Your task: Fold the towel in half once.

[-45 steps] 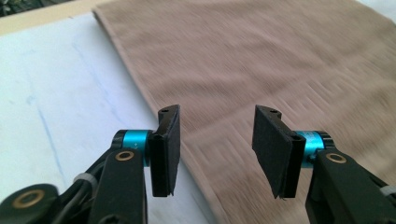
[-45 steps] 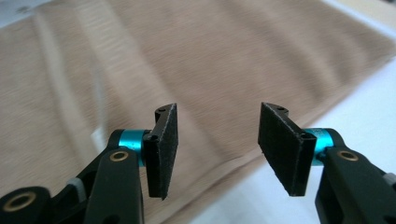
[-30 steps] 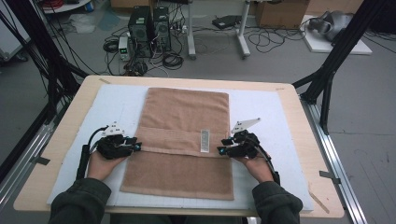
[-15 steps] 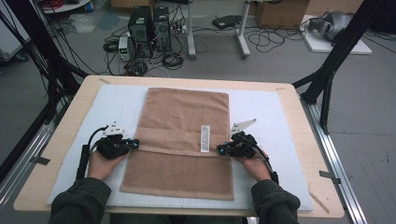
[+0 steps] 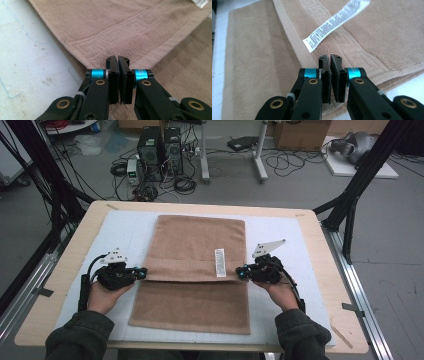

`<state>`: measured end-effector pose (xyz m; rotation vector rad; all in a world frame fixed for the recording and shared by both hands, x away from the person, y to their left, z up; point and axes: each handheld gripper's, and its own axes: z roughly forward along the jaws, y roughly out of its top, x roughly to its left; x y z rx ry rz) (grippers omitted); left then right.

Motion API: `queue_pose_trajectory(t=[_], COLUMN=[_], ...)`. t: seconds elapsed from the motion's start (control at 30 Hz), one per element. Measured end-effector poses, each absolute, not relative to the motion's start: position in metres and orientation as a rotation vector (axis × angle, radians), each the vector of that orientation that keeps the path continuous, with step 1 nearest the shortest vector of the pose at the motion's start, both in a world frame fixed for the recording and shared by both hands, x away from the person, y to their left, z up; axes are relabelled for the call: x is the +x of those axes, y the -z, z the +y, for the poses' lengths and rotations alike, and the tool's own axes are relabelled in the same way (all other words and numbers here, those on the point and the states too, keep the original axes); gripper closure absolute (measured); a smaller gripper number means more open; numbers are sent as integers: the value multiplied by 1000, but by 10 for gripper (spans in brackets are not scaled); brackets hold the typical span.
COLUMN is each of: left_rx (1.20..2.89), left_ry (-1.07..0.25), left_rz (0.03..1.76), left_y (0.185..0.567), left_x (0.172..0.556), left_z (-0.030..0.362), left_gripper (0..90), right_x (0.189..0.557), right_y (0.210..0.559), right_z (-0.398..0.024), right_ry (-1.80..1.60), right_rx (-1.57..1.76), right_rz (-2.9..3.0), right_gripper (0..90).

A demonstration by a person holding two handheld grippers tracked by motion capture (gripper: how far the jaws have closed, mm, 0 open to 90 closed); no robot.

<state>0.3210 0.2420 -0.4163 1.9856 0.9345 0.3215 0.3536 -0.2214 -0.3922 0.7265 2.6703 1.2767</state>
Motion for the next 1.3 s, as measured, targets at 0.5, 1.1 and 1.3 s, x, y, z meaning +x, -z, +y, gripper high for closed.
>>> queue_pose_trajectory(t=[0.5, 1.1, 1.3], left_rx=[2010, 2049, 2078], left_ry=[-328, -342, -341], left_rz=[877, 824, 816], left_y=[419, 421, 426], left_x=[271, 215, 204], left_z=[248, 247, 247], left_gripper=[870, 870, 870], right_x=[303, 252, 241], right_y=[400, 407, 412], right_z=[-223, -226, -225], right_ry=[-1338, -1369, -1349], right_rx=[657, 601, 581], right_rz=[2709, 2732, 2756], right_gripper=[873, 873, 873])
